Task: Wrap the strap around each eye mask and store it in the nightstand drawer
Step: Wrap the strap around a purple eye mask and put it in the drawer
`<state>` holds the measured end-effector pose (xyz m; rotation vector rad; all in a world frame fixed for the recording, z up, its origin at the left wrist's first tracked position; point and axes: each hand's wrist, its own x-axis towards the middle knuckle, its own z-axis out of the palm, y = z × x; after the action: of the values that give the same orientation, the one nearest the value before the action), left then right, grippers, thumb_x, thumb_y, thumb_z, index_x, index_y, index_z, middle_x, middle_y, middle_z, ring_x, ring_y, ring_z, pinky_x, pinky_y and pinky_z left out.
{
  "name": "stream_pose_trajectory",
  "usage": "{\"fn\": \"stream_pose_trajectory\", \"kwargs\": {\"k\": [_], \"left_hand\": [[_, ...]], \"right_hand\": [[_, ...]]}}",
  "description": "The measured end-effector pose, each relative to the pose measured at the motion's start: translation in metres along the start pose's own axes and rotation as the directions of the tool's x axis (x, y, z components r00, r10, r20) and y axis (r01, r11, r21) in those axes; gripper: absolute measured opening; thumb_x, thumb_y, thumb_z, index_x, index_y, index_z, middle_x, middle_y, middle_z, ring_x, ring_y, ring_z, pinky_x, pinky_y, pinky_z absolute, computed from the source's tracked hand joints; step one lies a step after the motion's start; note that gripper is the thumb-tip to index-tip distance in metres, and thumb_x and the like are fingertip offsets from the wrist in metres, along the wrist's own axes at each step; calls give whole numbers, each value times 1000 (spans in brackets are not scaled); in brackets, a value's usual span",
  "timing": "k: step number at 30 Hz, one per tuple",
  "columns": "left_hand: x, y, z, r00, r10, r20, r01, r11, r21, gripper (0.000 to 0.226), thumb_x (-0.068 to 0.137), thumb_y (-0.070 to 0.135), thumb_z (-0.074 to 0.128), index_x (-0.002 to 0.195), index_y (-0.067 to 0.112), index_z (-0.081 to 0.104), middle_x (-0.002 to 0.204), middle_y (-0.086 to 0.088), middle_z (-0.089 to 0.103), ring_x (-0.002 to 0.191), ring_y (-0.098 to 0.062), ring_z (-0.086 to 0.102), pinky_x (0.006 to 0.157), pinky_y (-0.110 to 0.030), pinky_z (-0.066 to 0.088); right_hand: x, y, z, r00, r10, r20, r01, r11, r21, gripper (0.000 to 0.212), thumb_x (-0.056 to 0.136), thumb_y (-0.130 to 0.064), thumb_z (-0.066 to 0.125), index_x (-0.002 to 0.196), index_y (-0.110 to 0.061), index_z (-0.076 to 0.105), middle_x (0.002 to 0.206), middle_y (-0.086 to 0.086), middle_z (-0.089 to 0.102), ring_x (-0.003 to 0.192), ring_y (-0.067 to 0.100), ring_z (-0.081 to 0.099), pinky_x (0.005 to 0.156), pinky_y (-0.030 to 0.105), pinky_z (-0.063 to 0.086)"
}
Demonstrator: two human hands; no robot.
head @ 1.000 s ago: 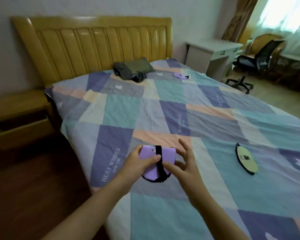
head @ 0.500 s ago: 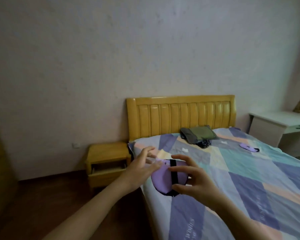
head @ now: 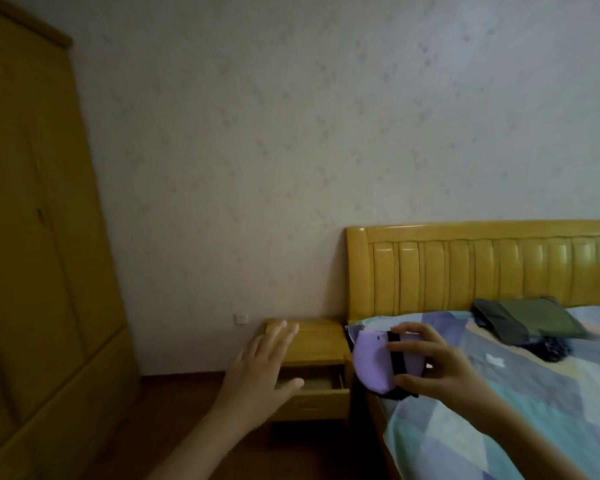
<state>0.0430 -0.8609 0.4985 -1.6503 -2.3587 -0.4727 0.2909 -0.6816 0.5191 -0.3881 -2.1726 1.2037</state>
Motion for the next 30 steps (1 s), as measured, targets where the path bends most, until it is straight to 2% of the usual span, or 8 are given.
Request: {"fn": "stream_pose_trajectory", "kwargs": {"k": [4, 7, 12, 15, 18, 23, 26, 30], "left_hand": [[64, -39, 43, 1000, -23, 17, 22, 999, 38, 83, 87, 62, 41, 147, 39, -12, 159, 13, -7, 145, -14, 12, 114, -36, 19], [118, -67, 74, 998, -57, 32, 55, 997, 58, 82, 89, 60, 41, 149, 35, -8, 160, 10, -3, 145, -13, 12, 113, -35, 21], [191, -119, 123, 994, -96, 42, 94, 994, 57, 80, 89, 59, 44, 151, 33, 1, 160, 8, 6, 143, -14, 18, 110, -32, 24], [231, -155, 158, 992, -108, 61, 106, 994, 42, 79, 87, 60, 39, 150, 33, 1, 159, 9, 8, 142, -14, 20, 108, -34, 27], [277, -195, 202, 989, -113, 94, 112, 994, 20, 79, 89, 58, 42, 151, 32, 1, 159, 8, 8, 142, -15, 20, 109, -38, 29], [343, -254, 304, 976, -118, 182, 123, 992, -18, 79, 89, 57, 46, 152, 27, 7, 158, 4, 13, 140, -17, 24, 103, -35, 32], [371, -283, 369, 963, -92, 254, 107, 993, -47, 80, 89, 56, 47, 152, 27, 7, 158, 3, 15, 139, -18, 27, 103, -35, 32], [393, -319, 464, 934, -100, 343, 137, 987, -84, 79, 89, 53, 48, 151, 26, 7, 157, 2, 17, 137, -19, 30, 101, -35, 36]], "right_hand": [[100, 50, 25, 996, -63, 61, 66, 997, -48, 39, 68, -19, 83, 104, -30, 73, 129, -13, 47, 121, 2, 48, 93, 36, 53], [174, 89, 42, 988, -84, 132, 87, 996, -24, 41, 66, -32, 84, 106, -31, 72, 129, -12, 46, 121, 2, 47, 96, 37, 50], [280, 151, 60, 976, -62, 210, 66, 998, -12, 42, 70, -18, 82, 109, -28, 71, 128, -11, 45, 123, -1, 45, 95, 26, 47], [334, 192, 75, 965, -31, 261, 32, 999, 2, 42, 69, -19, 83, 108, -31, 72, 128, -10, 45, 125, 4, 45, 89, 19, 47], [388, 236, 95, 955, 9, 297, -4, 1000, -16, 43, 68, -21, 83, 109, -30, 71, 126, -8, 46, 124, 7, 45, 95, 18, 44], [454, 333, 135, 938, 138, 318, -135, 990, -30, 44, 69, -12, 83, 110, -22, 71, 127, 0, 46, 124, 5, 45, 93, 9, 40], [479, 401, 158, 904, 245, 351, -240, 969, -60, 44, 69, -9, 82, 111, -18, 71, 128, 2, 45, 125, 7, 44, 89, 6, 40], [498, 501, 186, 845, 403, 352, -399, 913, -87, 44, 67, -10, 83, 109, -18, 71, 127, -1, 45, 125, 8, 44, 100, 20, 41]]}}
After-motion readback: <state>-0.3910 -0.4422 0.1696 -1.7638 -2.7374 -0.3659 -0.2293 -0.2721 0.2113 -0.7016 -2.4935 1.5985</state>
